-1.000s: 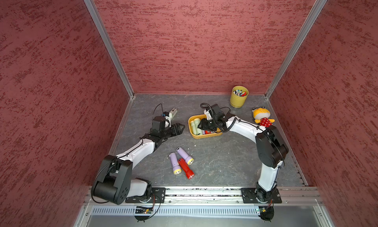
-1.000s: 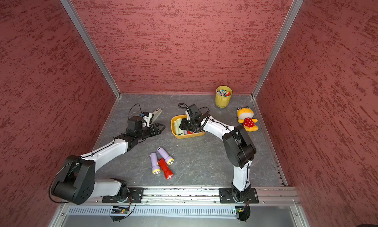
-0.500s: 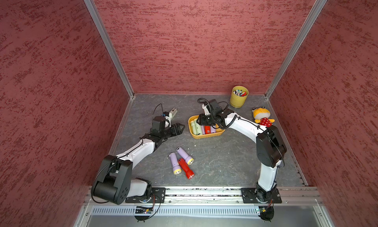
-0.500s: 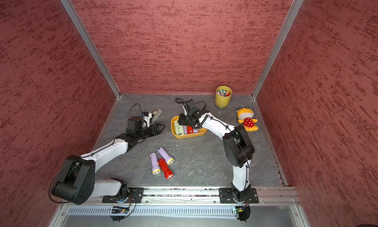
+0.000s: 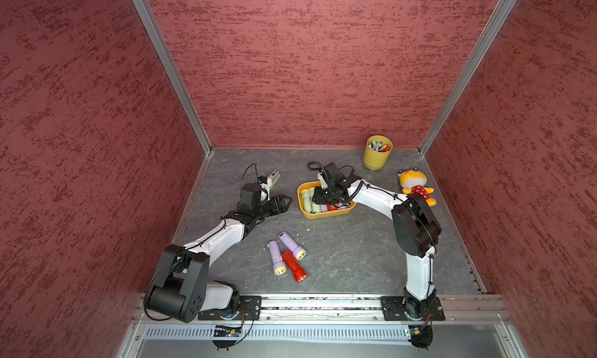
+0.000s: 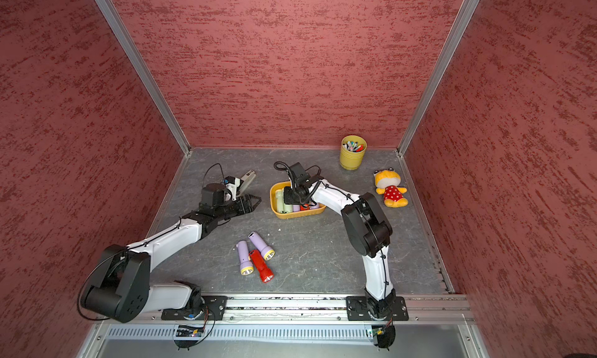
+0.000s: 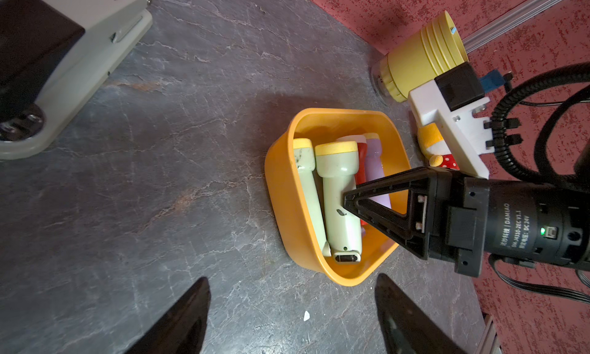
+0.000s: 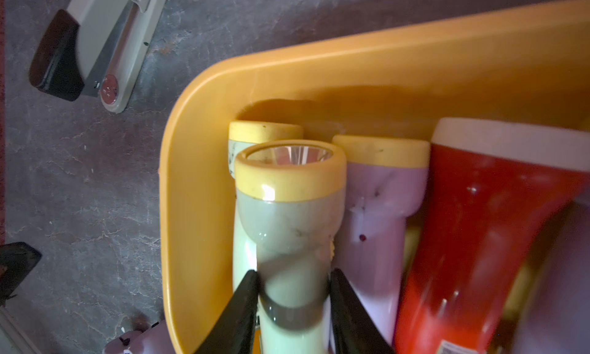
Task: Put the flashlights into the storage boxes
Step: Adjust the flashlight in the storage box.
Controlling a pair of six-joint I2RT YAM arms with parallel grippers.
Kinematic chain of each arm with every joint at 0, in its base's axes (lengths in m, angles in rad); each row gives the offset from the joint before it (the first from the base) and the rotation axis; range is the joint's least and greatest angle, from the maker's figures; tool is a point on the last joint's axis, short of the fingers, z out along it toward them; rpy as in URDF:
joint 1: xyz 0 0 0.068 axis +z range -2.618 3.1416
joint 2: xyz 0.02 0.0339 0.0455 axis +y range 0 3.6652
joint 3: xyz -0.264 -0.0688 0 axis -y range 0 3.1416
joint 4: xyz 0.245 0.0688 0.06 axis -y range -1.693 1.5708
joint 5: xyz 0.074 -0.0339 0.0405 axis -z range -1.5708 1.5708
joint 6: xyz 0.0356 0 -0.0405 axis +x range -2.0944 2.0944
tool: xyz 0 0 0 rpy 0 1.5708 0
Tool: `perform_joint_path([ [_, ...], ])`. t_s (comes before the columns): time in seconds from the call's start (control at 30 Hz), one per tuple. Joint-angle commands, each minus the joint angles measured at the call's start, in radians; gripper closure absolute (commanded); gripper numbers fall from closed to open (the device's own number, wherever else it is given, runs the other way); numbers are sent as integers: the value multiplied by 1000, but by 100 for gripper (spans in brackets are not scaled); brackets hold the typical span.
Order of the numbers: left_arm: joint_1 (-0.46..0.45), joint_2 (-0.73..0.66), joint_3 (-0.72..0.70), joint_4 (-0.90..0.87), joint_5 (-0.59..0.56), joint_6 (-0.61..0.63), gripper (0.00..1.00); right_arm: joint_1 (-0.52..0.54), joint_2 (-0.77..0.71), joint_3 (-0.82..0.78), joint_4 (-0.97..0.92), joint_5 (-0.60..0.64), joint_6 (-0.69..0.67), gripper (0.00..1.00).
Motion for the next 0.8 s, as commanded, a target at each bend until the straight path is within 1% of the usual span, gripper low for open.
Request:
perform_joint_path([
  [0.0, 7, -2, 6, 1, -1, 19, 19, 3, 22, 21, -53, 67, -9, 62],
  [0.07, 7, -2, 6, 1, -1, 19, 19, 2, 22, 21, -53, 80, -11, 62],
  [0.23, 6, -3, 7, 0, -1, 18, 19, 3, 10, 30, -49, 75, -14, 56],
  [0.3, 7, -5, 8, 0, -1, 18, 19, 3, -4, 31, -42, 73, -14, 55],
  [0.47, 8, -8, 7, -2, -1, 18, 19, 3, -36, 39, -9, 75, -24, 55],
  [0.77, 8, -11, 10, -5, -6, 21, 19, 3, 38, 119, -43, 111, -51, 63],
])
